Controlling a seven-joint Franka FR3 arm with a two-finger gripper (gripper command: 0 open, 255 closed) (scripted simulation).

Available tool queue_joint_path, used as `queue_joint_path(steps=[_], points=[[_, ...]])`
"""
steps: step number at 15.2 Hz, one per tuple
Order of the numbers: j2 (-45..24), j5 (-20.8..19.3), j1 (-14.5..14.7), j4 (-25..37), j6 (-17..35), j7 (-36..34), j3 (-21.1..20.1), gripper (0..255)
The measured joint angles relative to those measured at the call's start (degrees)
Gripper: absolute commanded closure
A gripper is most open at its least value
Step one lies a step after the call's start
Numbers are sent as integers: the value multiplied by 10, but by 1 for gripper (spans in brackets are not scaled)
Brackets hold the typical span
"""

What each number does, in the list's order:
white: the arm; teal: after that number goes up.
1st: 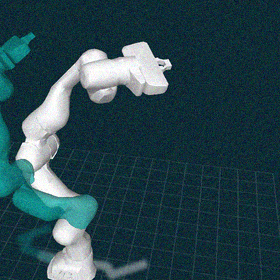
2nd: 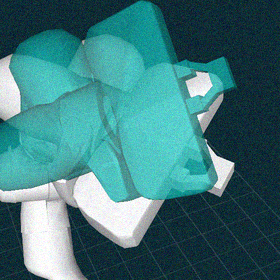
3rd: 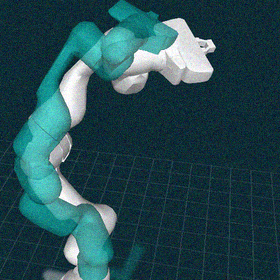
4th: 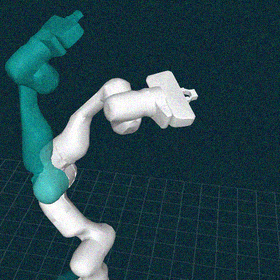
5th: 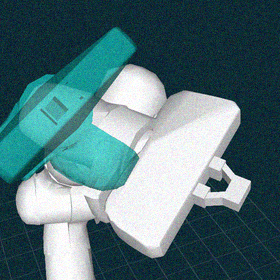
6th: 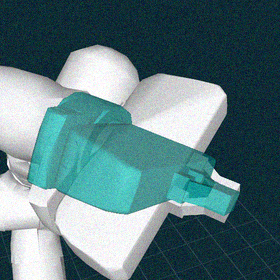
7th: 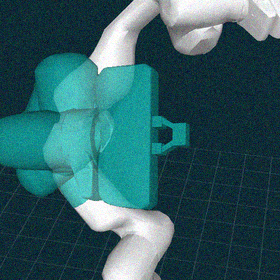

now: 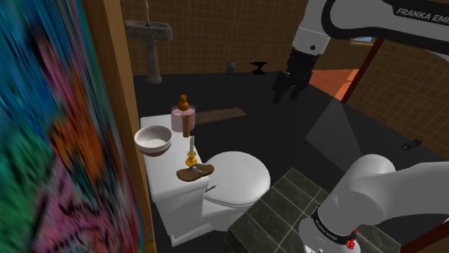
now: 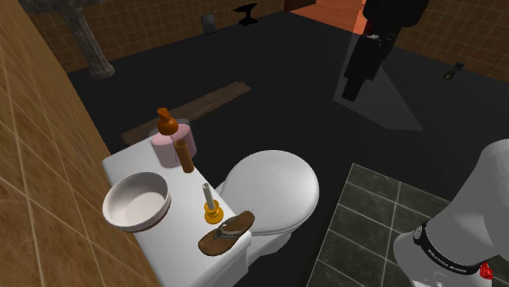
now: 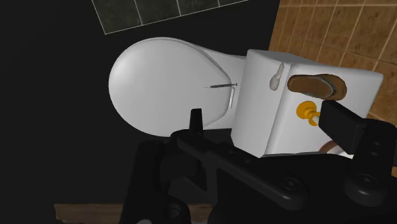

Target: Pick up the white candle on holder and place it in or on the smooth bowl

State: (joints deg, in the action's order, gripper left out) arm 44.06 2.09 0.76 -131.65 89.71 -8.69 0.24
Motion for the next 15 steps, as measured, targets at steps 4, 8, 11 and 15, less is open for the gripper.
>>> queue_joint_path(steps=[4,8,11,15], points=[[0,8,6,-37,52,-9,-13,0],[-11,21,17,-93,148,-23,-38,0],[-25,32,27,-129,222,-39,-62,0],[-76,40,36,-167,341,-55,-91,0]])
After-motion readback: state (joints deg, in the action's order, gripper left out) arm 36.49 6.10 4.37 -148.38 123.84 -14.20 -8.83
